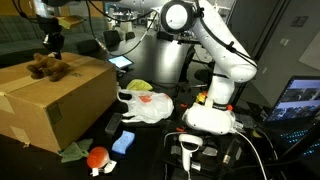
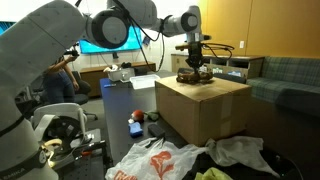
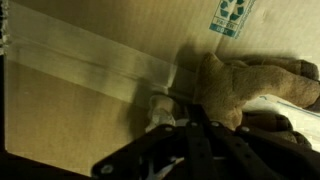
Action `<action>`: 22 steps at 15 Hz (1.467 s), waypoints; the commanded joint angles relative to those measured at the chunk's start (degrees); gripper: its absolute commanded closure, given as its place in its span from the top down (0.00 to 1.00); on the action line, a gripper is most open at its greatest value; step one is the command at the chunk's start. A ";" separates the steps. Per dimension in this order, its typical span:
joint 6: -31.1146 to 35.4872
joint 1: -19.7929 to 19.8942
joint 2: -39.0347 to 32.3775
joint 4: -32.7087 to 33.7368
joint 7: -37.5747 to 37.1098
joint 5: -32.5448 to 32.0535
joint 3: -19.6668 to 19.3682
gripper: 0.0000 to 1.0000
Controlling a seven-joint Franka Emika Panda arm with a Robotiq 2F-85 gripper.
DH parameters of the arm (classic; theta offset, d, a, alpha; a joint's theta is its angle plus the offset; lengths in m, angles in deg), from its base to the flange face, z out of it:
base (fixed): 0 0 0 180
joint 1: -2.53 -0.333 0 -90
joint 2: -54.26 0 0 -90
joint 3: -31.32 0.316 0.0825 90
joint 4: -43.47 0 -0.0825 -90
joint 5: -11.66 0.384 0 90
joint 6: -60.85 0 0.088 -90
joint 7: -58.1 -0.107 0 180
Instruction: Put the objects on top of the box on to the table and the objects on the table on to the top of the box
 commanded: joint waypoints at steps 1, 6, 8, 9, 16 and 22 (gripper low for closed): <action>-2.83 0.35 -1.38 2.28 3.00 1.76 1.75 0.01; -2.50 0.24 0.00 1.52 2.50 1.69 2.87 0.36; -2.62 0.11 0.12 1.68 2.81 1.41 3.23 0.51; -2.82 0.09 0.20 1.74 3.24 1.28 3.47 0.58; -3.85 -0.43 -1.63 3.17 3.67 1.26 5.03 1.00; -1.43 -0.95 -4.53 4.31 -1.37 1.24 4.37 1.00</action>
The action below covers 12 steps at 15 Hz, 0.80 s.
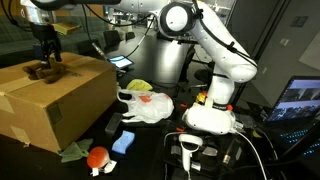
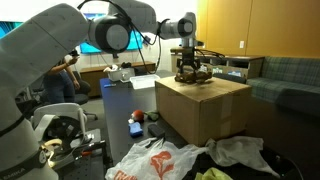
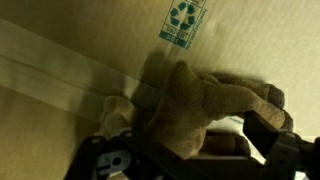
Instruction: Put the objects on top of the box on to the table and the objects on the table on to the top of the box
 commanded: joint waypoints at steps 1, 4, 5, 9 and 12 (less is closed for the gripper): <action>1.56 -0.13 -2.76 3.42 -3.77 0.94 -0.11 1.00; 3.13 0.45 -3.42 3.45 -6.95 1.13 -0.23 1.00; 3.51 0.71 -3.46 3.27 -7.50 1.11 -0.17 0.75; 4.82 1.16 -3.59 2.73 -9.97 0.34 -0.63 0.49; 5.90 1.69 -2.71 1.47 -9.85 -0.05 -0.78 0.27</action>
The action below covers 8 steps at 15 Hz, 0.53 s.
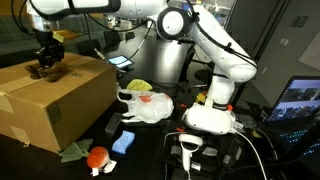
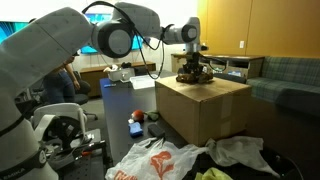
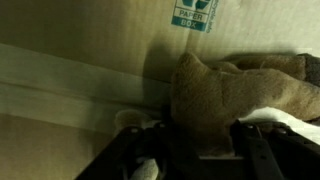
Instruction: Put the objects on top of the box on to the table and the objects on the table on to the top of the box
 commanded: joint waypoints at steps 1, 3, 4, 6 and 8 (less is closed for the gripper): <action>1.65 0.48 0.19 0.66 -0.12 -0.12 -0.21 0.20; 2.73 1.18 1.37 -0.66 0.30 -0.32 -0.32 0.06; 3.46 1.67 1.93 -1.39 0.24 -0.32 -0.39 0.02; 5.33 2.99 3.32 -3.27 -0.65 -0.19 -0.77 0.03; 7.45 4.83 4.65 -5.71 -1.63 0.27 -1.26 0.01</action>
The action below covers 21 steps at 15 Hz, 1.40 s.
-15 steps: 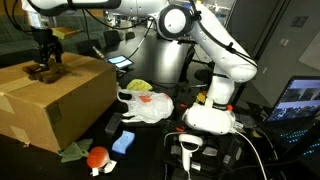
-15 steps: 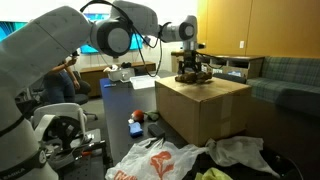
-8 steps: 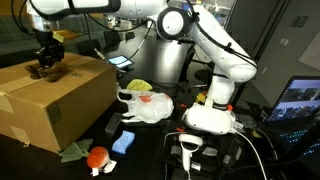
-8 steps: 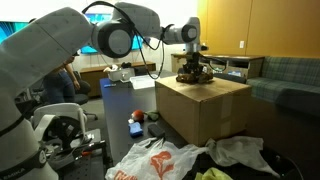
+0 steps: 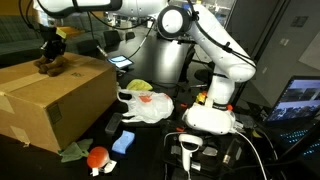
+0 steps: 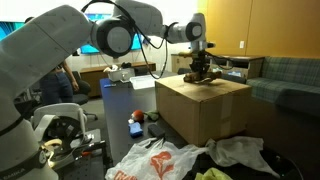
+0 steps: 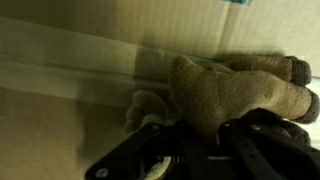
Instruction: Put the objects on top of the box on to the table and the objects on the table on to the top of the box
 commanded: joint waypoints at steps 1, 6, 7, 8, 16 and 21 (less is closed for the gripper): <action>4.47 3.64 4.38 -6.61 -2.11 0.68 -0.67 0.03; 12.80 10.75 9.74 -20.35 -8.73 1.56 -1.62 0.03; 14.10 12.14 10.84 -22.94 -10.46 1.84 -1.73 0.03; 15.83 11.18 12.01 -25.21 -10.34 5.72 -5.63 0.03; 31.03 14.50 22.68 -44.80 -10.49 19.63 -10.61 0.03; 44.09 15.81 31.53 -58.36 -7.36 21.16 -12.44 0.03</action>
